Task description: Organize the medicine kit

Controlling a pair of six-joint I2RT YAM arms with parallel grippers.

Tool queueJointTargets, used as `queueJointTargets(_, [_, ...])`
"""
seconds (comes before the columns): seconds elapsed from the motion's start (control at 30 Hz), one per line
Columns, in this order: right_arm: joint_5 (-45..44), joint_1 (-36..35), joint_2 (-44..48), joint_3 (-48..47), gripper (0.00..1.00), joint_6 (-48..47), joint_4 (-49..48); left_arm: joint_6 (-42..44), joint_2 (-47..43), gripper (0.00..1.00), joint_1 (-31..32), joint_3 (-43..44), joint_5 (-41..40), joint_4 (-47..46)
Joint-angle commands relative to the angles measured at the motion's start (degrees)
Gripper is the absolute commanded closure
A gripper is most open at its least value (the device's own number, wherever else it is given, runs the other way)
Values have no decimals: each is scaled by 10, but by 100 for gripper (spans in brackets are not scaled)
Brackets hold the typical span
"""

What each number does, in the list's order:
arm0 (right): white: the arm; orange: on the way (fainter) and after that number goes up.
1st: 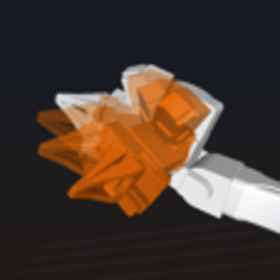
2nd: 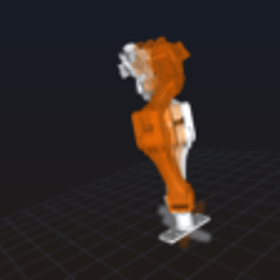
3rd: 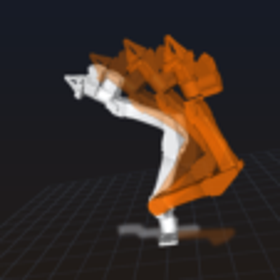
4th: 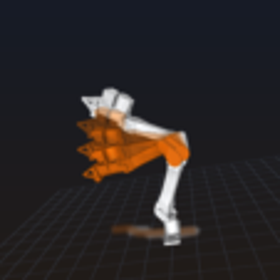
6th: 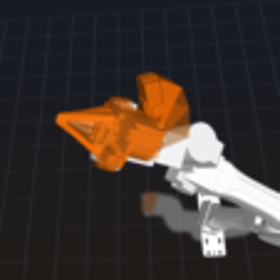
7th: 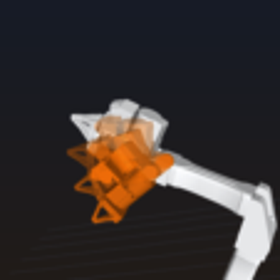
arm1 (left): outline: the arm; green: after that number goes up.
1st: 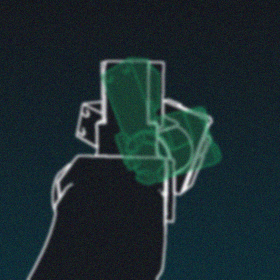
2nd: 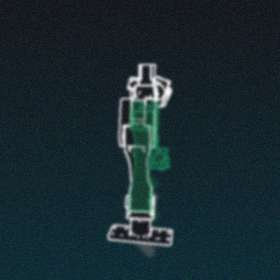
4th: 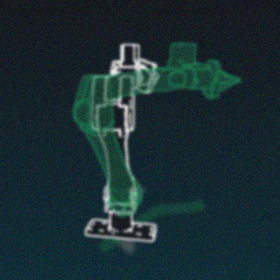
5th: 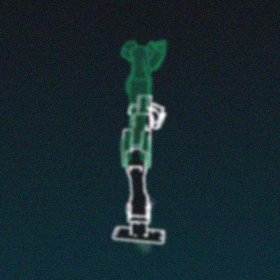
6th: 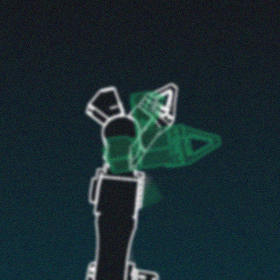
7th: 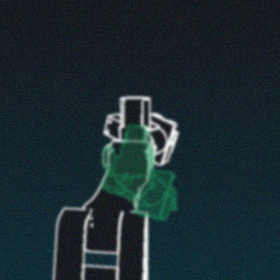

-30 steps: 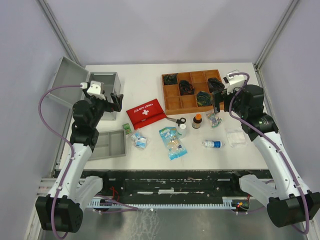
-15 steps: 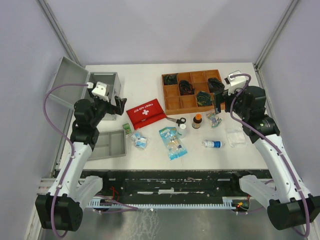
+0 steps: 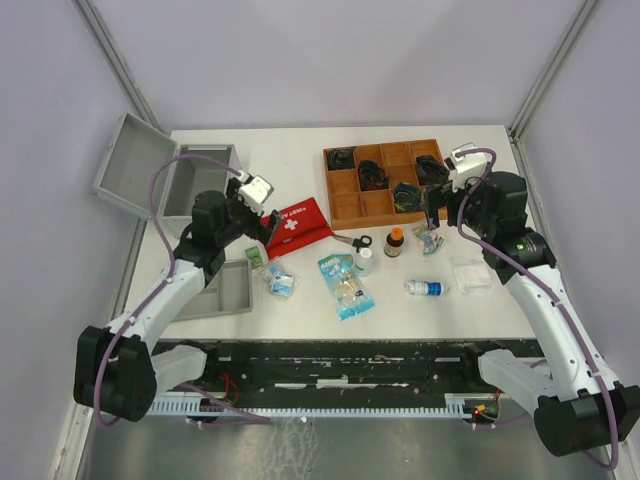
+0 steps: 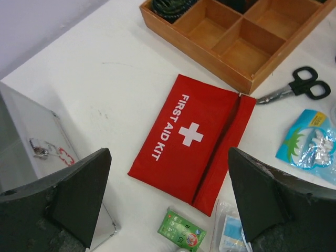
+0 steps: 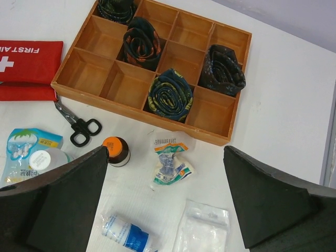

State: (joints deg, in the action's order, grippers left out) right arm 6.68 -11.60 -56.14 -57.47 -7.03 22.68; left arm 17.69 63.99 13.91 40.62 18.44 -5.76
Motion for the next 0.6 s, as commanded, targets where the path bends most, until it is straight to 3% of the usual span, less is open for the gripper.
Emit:
queueJointTargets(0.0, [13, -2, -3, 0, 0, -7, -27, 93, 39, 3, 30, 1, -30, -15])
queueJointTargets(0.57, [30, -2, -11, 1, 0, -9, -22, 190, 260, 27, 81, 83, -100, 31])
